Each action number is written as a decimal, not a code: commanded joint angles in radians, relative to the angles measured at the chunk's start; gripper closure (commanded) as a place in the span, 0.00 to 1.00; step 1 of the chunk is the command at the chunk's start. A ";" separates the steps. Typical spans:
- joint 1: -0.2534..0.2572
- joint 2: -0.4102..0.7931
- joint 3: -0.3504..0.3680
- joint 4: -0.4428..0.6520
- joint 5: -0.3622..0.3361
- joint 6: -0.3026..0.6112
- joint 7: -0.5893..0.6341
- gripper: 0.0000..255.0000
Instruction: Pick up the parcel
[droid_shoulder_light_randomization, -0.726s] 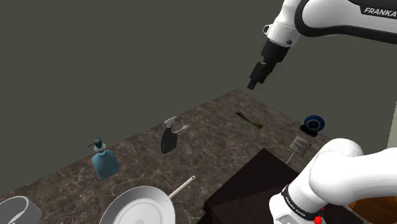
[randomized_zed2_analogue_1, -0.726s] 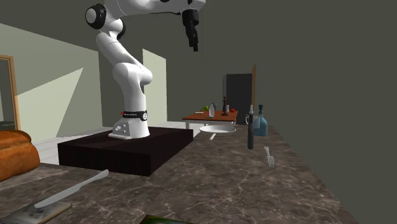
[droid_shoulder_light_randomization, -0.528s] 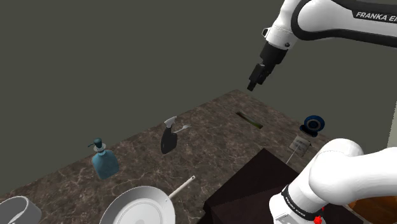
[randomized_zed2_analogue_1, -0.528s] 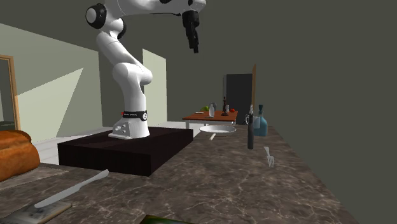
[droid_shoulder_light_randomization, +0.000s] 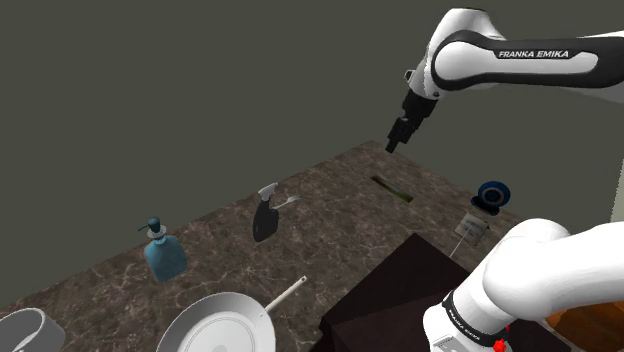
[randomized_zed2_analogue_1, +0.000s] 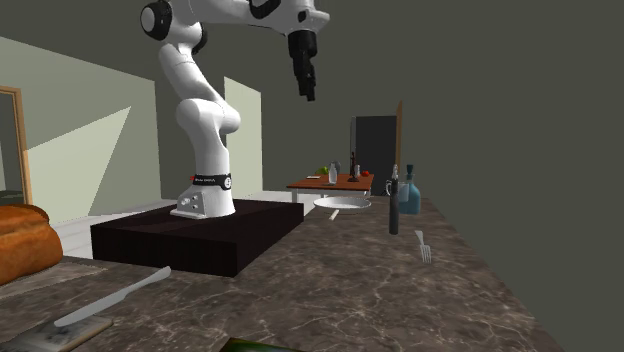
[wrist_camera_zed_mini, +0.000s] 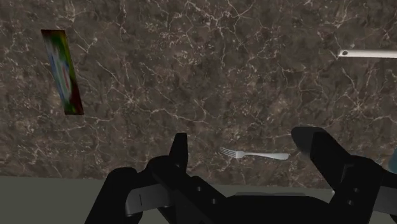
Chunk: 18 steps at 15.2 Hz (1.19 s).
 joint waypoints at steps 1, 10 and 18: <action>-0.012 0.036 -0.034 -0.020 -0.014 0.053 -0.034 0.00; -0.037 0.292 -0.181 0.000 -0.016 0.271 -0.193 0.00; -0.050 0.586 -0.290 0.103 0.105 0.426 -0.389 0.00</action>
